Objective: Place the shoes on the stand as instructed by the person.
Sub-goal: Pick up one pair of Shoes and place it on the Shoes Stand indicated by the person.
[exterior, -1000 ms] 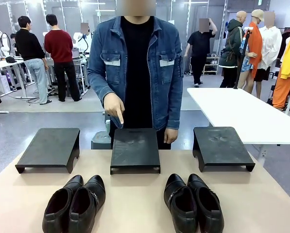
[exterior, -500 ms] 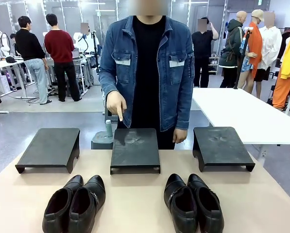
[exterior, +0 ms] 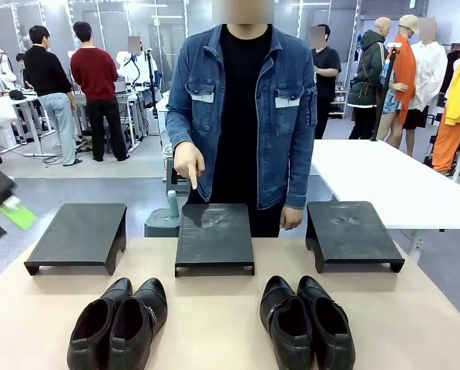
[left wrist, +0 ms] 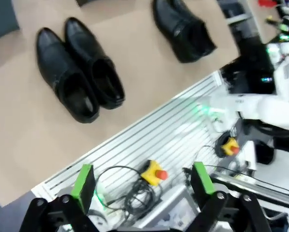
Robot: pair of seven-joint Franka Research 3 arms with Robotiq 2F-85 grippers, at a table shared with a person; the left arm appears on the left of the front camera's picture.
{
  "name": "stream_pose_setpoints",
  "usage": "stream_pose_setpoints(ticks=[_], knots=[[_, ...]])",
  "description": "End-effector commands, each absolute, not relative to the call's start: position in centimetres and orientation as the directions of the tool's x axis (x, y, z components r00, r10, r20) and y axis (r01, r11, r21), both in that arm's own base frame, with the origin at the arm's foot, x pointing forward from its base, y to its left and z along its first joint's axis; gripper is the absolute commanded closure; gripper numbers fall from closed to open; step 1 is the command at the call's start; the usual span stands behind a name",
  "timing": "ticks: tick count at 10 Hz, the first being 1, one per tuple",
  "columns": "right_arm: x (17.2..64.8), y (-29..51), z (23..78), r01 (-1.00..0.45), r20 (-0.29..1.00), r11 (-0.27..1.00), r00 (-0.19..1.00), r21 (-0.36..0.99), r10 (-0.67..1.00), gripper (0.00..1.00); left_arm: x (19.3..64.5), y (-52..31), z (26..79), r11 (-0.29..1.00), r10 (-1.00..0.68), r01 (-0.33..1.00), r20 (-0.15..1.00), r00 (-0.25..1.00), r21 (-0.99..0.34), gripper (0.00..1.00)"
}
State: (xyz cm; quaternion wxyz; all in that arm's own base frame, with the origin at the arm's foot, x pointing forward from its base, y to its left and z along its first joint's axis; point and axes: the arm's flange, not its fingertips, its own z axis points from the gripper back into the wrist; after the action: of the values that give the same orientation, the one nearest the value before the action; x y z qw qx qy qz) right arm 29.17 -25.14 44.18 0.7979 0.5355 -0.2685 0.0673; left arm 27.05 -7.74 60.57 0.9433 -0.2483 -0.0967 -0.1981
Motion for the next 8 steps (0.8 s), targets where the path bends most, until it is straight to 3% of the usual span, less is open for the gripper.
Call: stream_pose_setpoints(ticks=[1,7,8], knots=[[29.1,-25.2,44.3,-0.402,0.506,0.411,0.843,0.818,-0.183,0.0,27.2,-11.5,58.3,0.891,-0.318,0.369,0.217,0.923,-0.264,0.0],[29.1,-25.2,44.3,-0.402,0.506,0.411,0.843,0.818,-0.183,0.0,30.0,-17.9,48.6,0.992,-0.122,0.126,0.207,0.971,-0.006,0.0],[29.1,-25.2,44.3,-0.402,0.506,0.411,0.843,0.818,-0.183,0.0,30.2,-18.1,47.4,0.992,-0.076,0.092,0.174,0.982,-0.083,0.0]])
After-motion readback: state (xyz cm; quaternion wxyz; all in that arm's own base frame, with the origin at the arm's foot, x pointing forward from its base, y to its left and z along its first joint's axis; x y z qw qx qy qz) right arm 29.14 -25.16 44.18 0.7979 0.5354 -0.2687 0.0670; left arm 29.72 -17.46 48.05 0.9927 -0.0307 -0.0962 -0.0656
